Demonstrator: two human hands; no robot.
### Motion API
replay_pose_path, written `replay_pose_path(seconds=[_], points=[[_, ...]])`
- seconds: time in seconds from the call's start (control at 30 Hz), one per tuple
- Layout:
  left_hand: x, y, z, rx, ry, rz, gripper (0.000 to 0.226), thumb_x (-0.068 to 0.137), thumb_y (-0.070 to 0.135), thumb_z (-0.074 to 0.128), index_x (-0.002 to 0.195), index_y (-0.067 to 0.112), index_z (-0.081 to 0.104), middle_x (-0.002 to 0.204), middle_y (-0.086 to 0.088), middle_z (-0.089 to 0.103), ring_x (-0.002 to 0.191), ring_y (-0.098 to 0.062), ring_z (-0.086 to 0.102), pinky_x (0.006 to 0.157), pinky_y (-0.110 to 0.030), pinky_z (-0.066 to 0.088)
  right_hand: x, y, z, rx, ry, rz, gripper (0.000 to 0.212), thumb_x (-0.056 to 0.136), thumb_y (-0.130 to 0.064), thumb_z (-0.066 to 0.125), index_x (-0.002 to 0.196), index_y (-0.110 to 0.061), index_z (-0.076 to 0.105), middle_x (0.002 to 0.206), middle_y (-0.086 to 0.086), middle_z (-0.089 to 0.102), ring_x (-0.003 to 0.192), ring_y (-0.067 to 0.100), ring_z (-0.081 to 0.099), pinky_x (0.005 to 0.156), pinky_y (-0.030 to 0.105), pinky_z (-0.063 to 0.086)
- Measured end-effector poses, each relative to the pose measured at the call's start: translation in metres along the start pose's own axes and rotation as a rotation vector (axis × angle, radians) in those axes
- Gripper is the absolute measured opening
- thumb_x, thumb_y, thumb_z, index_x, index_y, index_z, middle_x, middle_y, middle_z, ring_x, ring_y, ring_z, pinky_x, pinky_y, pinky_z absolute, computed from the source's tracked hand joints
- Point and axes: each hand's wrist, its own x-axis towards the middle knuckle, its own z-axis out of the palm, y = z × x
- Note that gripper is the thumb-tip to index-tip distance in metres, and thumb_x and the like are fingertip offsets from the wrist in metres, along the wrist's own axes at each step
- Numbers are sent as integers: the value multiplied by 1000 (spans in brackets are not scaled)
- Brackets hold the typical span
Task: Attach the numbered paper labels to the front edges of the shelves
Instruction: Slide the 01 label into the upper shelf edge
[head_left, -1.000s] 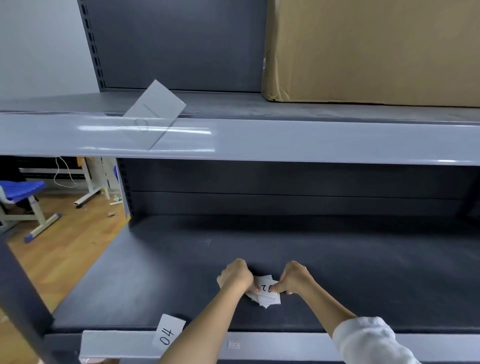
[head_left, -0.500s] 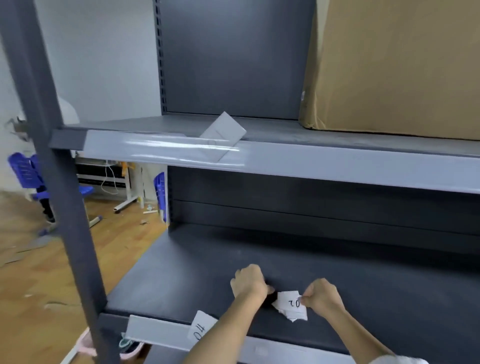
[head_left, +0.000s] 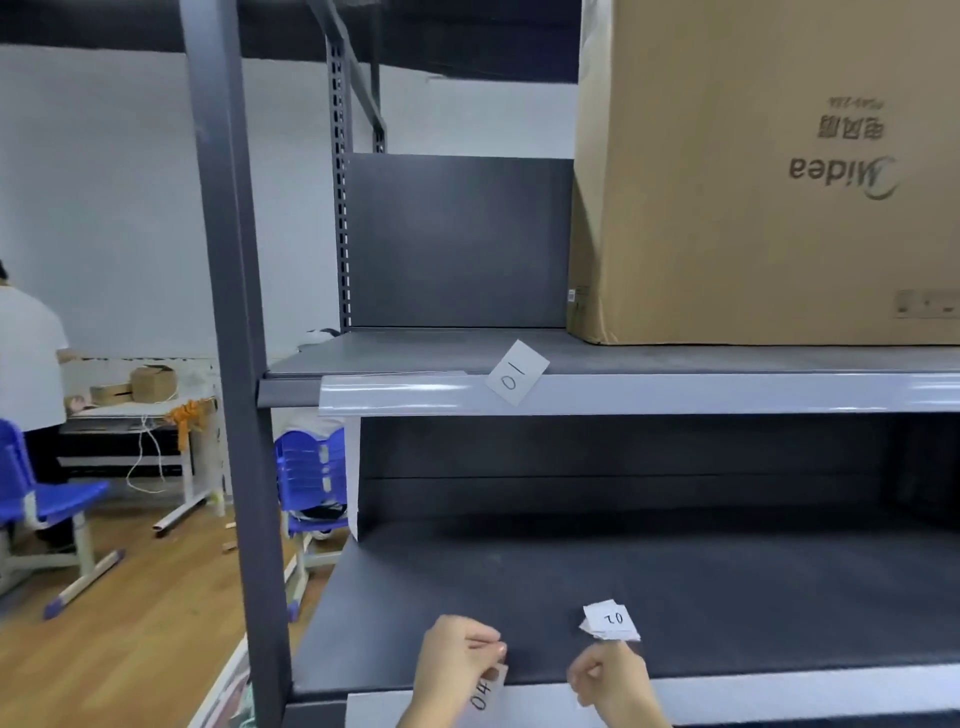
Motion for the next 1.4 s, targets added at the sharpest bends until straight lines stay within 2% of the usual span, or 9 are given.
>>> replay_pose_path(seconds=[0.1, 0.23, 0.33, 0.47, 0.6, 0.73, 0.83, 1.13, 1.4], points=[[-8, 9, -8, -15, 18, 51, 16, 75, 11, 70, 66, 23, 64, 62, 10, 65, 43, 7, 60, 47, -10, 43, -9, -6, -7, 37, -17, -89, 33, 85, -7, 55, 58, -25, 52, 61, -8, 54, 47, -5, 52, 43, 0, 36], [-12, 43, -29, -20, 94, 139, 13, 76, 12, 69, 89, 11, 71, 61, 10, 62, 40, 12, 54, 44, -5, 41, -14, -34, -34, 48, 79, -171, 40, 83, 0, 52, 51, -24, 55, 47, -13, 53, 50, 3, 50, 41, 3, 37], [-14, 90, -54, -41, 139, 235, 9, 76, 11, 67, 73, 18, 71, 59, 1, 65, 56, -5, 61, 56, -18, 45, -20, -63, -63, 44, 139, -259, 46, 77, 3, 49, 42, -25, 56, 30, -11, 50, 44, 8, 51, 41, 10, 40], [-20, 167, -96, -35, 147, 413, 25, 76, 10, 65, 54, 22, 66, 45, 11, 64, 53, -6, 60, 52, -17, 46, -35, -117, -119, 67, 159, -455, 34, 75, -1, 57, 49, -22, 61, 48, -2, 61, 41, -1, 52, 51, 14, 44], [-23, 227, -136, -37, 261, 588, 8, 77, 8, 65, 73, 5, 72, 58, 5, 66, 47, 4, 59, 51, -7, 48, -51, -173, -172, 167, 164, -594, 15, 79, -7, 60, 69, 0, 68, 70, 14, 67, 67, 16, 59, 76, 31, 54], [-15, 239, -152, -8, 303, 544, 14, 78, 8, 66, 89, 1, 71, 70, -2, 67, 58, -4, 63, 53, -5, 50, -60, -198, -188, 135, 272, -649, 15, 80, -4, 59, 81, 4, 71, 80, 17, 69, 76, 19, 61, 87, 38, 52], [-11, 233, -151, 33, 305, 525, 21, 79, 10, 67, 98, 2, 69, 93, -9, 70, 83, -18, 67, 77, -21, 52, -55, -202, -183, 132, 266, -650, 16, 81, -3, 58, 86, 6, 71, 79, 13, 67, 75, 18, 61, 86, 35, 52], [23, 222, -140, 62, 293, 522, 22, 82, 11, 63, 102, 5, 69, 110, -9, 70, 96, -15, 63, 76, -14, 45, -23, -217, -187, 153, 298, -643, 16, 82, -1, 55, 77, 0, 70, 78, 11, 67, 72, 19, 64, 44, 5, 40], [53, 229, -129, 202, 211, 486, 19, 80, 9, 65, 97, 3, 71, 123, -10, 63, 119, -13, 53, 95, -19, 32, 21, -234, -191, 73, 220, -804, 16, 85, -7, 59, 90, 2, 71, 92, 15, 69, 82, 23, 61, 76, 30, 51]])
